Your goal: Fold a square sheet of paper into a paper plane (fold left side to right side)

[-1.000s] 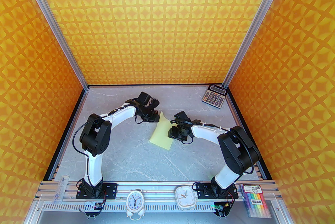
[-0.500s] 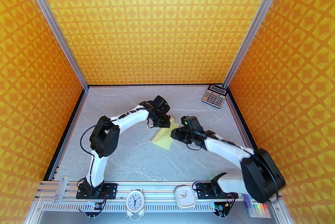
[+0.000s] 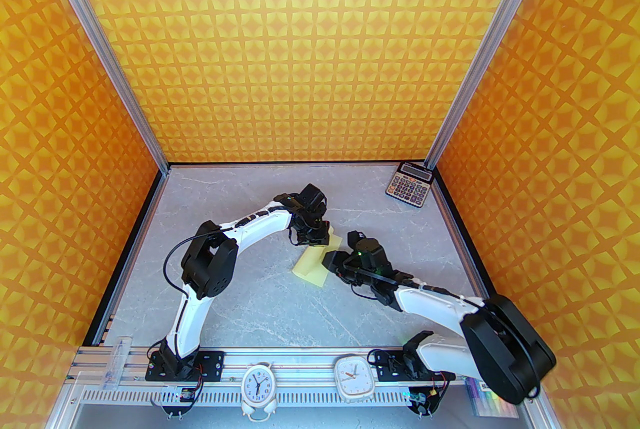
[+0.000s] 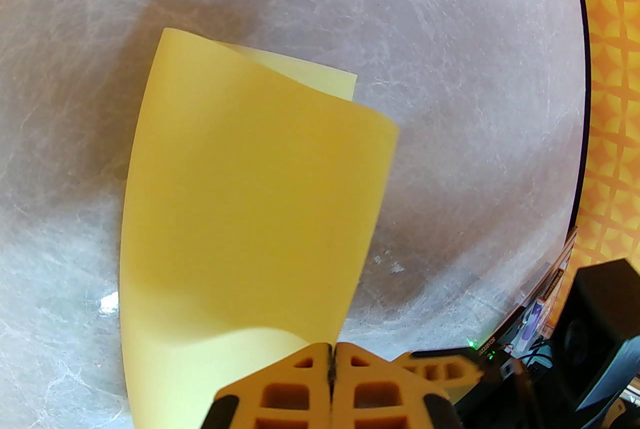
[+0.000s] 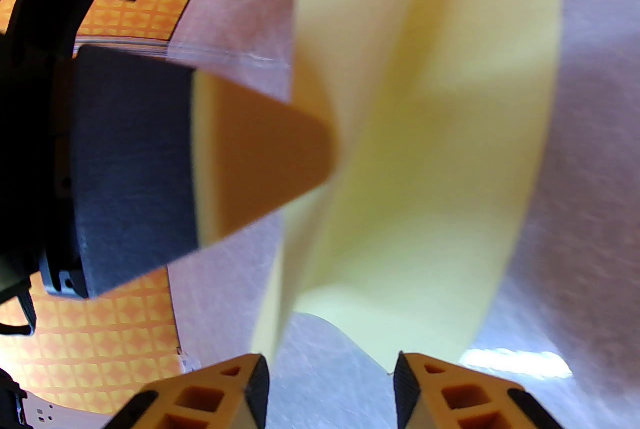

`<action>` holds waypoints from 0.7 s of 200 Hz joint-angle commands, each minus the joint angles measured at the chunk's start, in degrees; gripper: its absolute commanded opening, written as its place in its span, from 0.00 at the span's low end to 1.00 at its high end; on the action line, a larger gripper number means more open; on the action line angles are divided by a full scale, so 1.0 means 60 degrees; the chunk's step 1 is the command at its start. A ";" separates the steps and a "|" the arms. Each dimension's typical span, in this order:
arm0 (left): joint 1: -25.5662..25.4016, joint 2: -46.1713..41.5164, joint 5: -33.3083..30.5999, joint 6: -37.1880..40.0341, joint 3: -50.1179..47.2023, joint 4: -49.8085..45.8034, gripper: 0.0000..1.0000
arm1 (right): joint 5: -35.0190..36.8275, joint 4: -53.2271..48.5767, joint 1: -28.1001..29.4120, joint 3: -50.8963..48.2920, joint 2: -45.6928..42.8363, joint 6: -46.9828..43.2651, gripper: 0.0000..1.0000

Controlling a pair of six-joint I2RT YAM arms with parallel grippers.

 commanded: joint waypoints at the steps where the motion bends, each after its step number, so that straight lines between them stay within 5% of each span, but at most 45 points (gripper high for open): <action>1: -0.0076 0.0298 -0.0156 -0.0226 0.0339 -0.0338 0.00 | 0.0029 0.0838 0.0101 0.0121 0.0290 0.0421 0.48; 77: -0.0103 0.0480 -0.0156 -0.0279 0.0643 -0.0481 0.00 | 0.0292 0.0296 0.0116 0.0731 0.1194 0.0113 0.37; 123: -0.0090 0.0570 -0.0171 -0.0261 0.0814 -0.0606 0.00 | 0.0662 -0.0430 0.0116 0.0969 0.1063 -0.0170 0.08; 140: -0.0063 0.0535 -0.0205 -0.0239 0.0915 -0.0667 0.11 | 0.0763 -0.0782 0.0102 0.1094 0.1070 -0.0372 0.00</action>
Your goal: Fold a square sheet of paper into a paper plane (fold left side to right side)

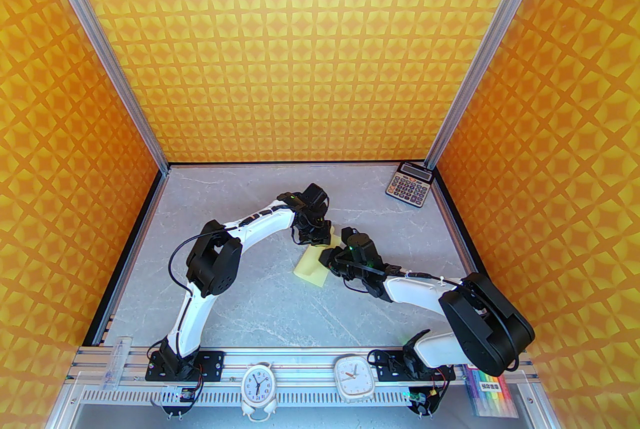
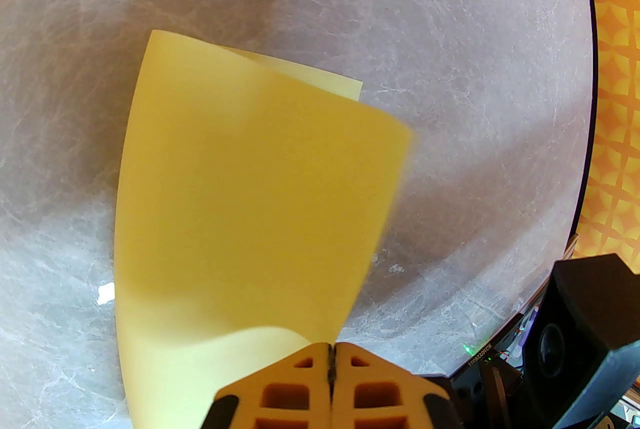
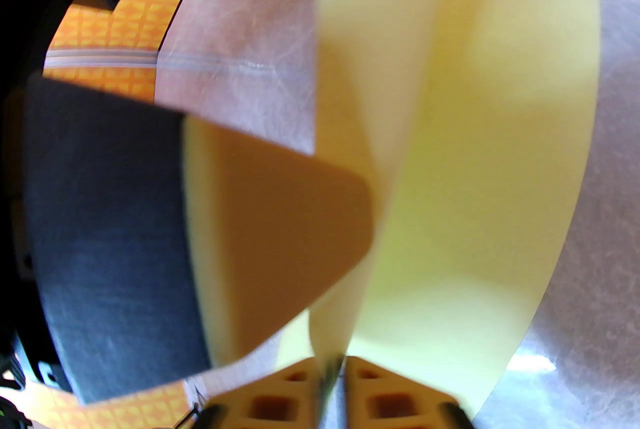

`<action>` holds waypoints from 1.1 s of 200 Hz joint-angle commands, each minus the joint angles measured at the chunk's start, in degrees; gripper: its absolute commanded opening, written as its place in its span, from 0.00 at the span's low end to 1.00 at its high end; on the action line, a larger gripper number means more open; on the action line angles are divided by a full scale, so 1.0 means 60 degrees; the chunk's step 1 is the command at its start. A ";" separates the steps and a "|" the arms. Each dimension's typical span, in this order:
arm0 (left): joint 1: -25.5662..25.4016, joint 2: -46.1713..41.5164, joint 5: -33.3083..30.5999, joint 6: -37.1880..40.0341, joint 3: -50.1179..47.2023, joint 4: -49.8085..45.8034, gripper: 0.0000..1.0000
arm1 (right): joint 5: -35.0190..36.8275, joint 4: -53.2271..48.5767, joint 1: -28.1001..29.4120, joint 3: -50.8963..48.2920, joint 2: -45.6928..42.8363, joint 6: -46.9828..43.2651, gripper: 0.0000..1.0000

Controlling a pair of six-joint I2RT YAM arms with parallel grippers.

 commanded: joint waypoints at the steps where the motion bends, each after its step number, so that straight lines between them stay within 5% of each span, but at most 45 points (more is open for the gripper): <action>1: -0.0018 0.0221 -0.0152 -0.0103 0.0388 -0.0316 0.12 | 0.0403 -0.0745 0.0029 0.0328 -0.0058 -0.0400 0.00; 39: 0.0449 -0.0712 -0.0672 -0.0028 0.0109 -0.0328 0.48 | 0.0209 -0.1572 -0.0197 0.0681 -0.0006 -0.1027 0.00; 122: 0.1202 -0.2643 -0.0444 0.0481 -0.2850 0.1400 0.50 | -0.1379 -0.2940 -0.1299 0.1476 0.0965 -0.2653 0.00; 162: 0.1194 -0.2143 0.0367 0.1243 -0.3039 0.1692 0.63 | -0.1307 -0.2242 -0.1346 0.1101 0.1073 -0.2144 0.00; 220: 0.1085 -0.1097 0.1101 0.2242 -0.3142 0.1364 0.65 | -0.1539 -0.1961 -0.1348 0.0920 0.1136 -0.2088 0.00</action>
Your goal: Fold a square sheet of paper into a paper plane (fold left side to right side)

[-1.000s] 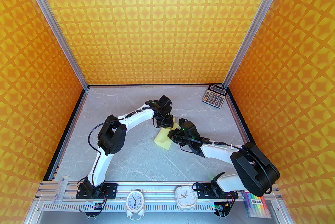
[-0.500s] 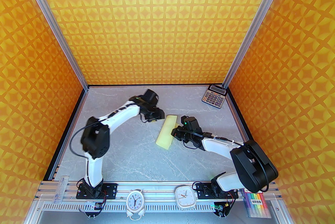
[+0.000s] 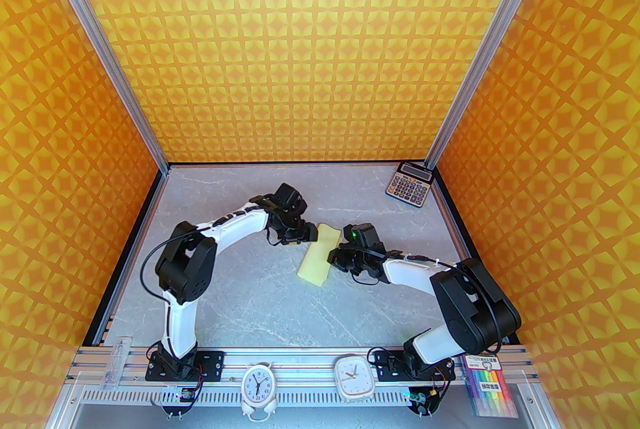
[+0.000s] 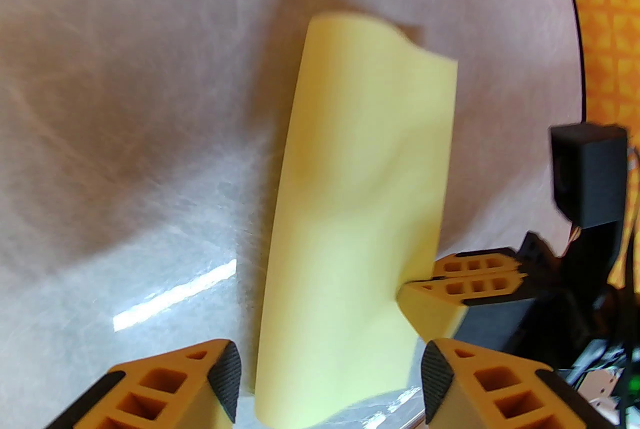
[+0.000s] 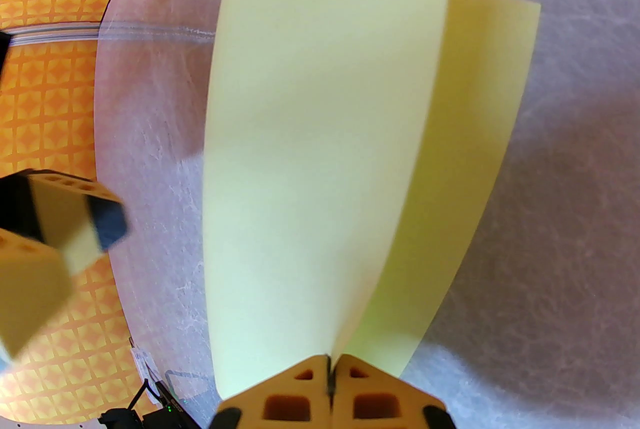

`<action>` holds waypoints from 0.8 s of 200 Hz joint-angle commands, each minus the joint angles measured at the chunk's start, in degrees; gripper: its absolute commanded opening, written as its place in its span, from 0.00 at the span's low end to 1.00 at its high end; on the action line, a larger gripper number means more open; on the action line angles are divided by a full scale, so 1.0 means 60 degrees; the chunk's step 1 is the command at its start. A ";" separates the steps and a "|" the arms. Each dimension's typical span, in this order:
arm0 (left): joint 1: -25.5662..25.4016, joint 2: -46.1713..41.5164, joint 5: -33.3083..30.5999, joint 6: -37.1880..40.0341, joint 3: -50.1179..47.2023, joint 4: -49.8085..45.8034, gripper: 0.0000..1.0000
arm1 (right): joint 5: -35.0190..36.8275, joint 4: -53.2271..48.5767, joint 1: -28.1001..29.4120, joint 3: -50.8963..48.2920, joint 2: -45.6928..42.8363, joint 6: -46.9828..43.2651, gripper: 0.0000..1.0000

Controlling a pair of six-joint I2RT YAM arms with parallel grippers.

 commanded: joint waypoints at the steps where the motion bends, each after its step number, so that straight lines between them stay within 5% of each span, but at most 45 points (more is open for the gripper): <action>1: -0.0068 0.0533 0.0472 0.0699 -0.0005 -0.0196 0.65 | -0.0205 0.0269 -0.0059 -0.0155 0.0069 0.0105 0.00; 52: -0.0201 0.0750 0.0993 0.0814 -0.0005 0.0105 0.71 | -0.0283 0.0250 -0.0058 -0.0180 0.0030 0.0065 0.04; 70: -0.0217 0.0885 0.0997 0.0895 0.0265 0.0007 0.69 | -0.0319 0.0151 -0.0051 -0.0127 -0.0014 0.0014 0.27; 97: -0.0245 0.1115 0.0969 0.0984 0.0217 -0.0054 0.63 | -0.0084 -0.0531 -0.0057 0.0016 -0.0408 -0.0290 0.33; 120: -0.0259 0.1110 0.0697 0.0984 0.0131 -0.0083 0.59 | 0.0123 -0.1006 -0.0181 0.0026 -0.0838 -0.0433 0.49; 160: -0.0307 0.0956 0.0270 0.0897 0.0098 -0.0108 0.58 | 0.0174 -0.1147 -0.0600 -0.0027 -0.0999 -0.0386 0.55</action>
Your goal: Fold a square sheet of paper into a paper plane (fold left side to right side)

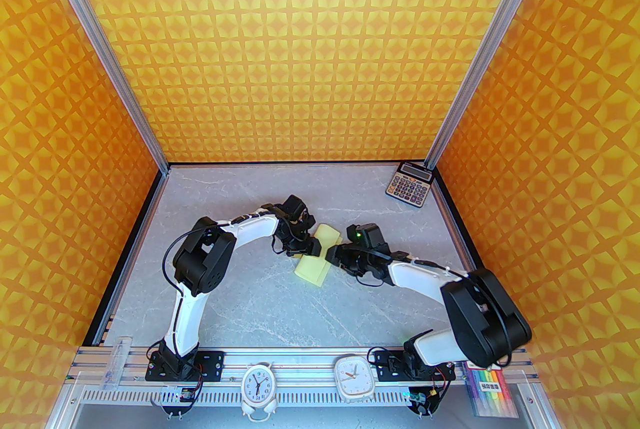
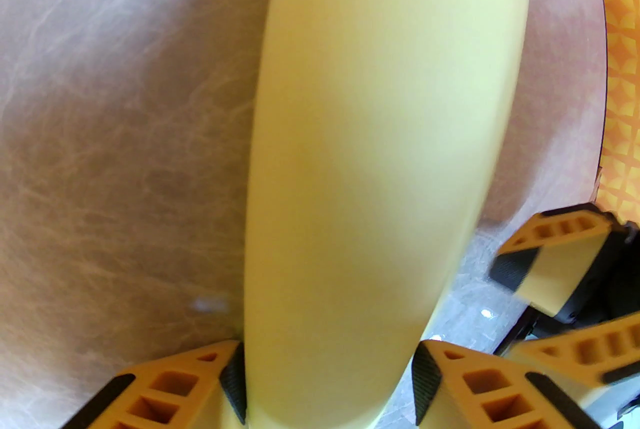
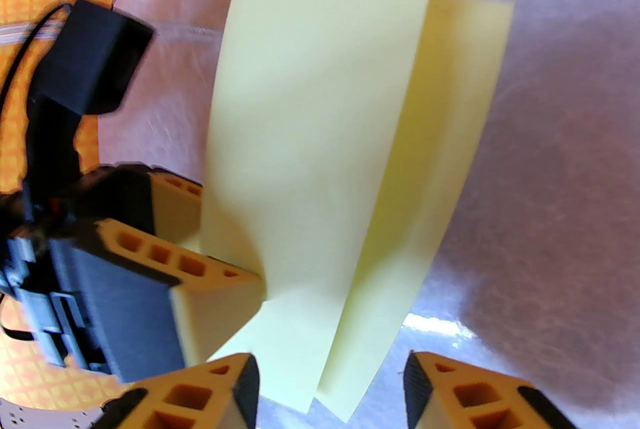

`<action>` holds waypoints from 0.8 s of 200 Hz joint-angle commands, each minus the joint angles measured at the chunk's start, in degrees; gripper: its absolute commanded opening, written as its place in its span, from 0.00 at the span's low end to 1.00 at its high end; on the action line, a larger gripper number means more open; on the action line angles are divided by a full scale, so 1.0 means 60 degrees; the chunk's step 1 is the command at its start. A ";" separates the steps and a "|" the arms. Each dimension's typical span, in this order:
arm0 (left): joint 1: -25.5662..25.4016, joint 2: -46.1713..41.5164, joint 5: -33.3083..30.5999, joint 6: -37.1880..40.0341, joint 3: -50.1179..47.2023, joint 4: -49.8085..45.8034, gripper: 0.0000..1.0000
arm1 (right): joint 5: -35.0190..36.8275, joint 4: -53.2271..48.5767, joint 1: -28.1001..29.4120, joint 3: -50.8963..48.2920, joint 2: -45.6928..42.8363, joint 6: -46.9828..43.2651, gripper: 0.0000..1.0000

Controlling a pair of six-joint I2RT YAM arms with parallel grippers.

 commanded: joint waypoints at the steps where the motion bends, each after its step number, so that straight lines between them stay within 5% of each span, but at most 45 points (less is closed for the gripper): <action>1: -0.0090 0.0038 -0.0378 0.0095 0.0079 -0.0096 0.58 | 0.0185 -0.0295 -0.0214 0.0032 -0.0027 -0.0087 0.55; 160: -0.1055 0.0739 -0.1435 -0.0130 0.0811 -0.0870 0.62 | 0.0714 -0.0730 -0.1069 -0.0111 -0.0809 0.0100 0.52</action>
